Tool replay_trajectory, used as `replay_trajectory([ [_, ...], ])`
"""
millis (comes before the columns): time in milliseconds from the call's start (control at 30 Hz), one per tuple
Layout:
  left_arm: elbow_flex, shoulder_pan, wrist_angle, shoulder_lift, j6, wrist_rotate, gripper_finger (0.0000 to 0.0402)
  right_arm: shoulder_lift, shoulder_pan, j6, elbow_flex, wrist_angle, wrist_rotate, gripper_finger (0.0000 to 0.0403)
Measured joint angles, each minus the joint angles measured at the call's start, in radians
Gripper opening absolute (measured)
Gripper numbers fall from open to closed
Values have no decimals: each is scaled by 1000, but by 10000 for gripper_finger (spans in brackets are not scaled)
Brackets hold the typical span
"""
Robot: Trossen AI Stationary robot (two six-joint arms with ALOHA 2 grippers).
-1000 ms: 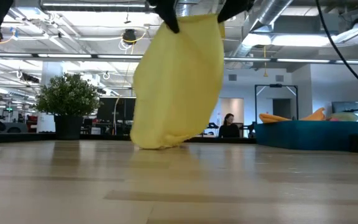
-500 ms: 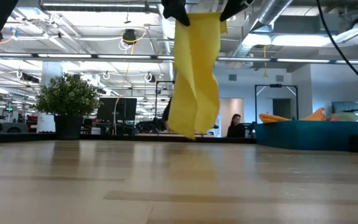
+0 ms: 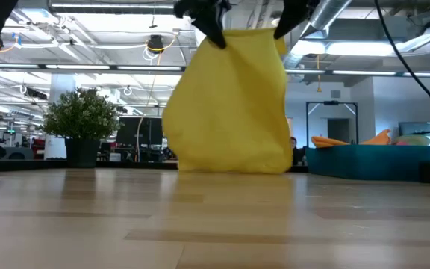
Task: Fold microfiber towels
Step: Fold the yellow microfiber towel on the table
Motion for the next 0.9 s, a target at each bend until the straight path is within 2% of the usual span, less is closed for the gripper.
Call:
replay_trajectory([
  [167,-109,-53,7,-1,-87,36,0,7,86,92,-58,-9,-54,2],
  [367,-205,-138,38,-1,-227,71,0,8,212,226,-178,25,-55,3],
  [667,-355,-284,142,-2,-408,86,0,7,392,371,-366,224,-72,3],
  [900,-446,-366,235,1,-567,87,0,6,471,432,-487,382,-78,3],
])
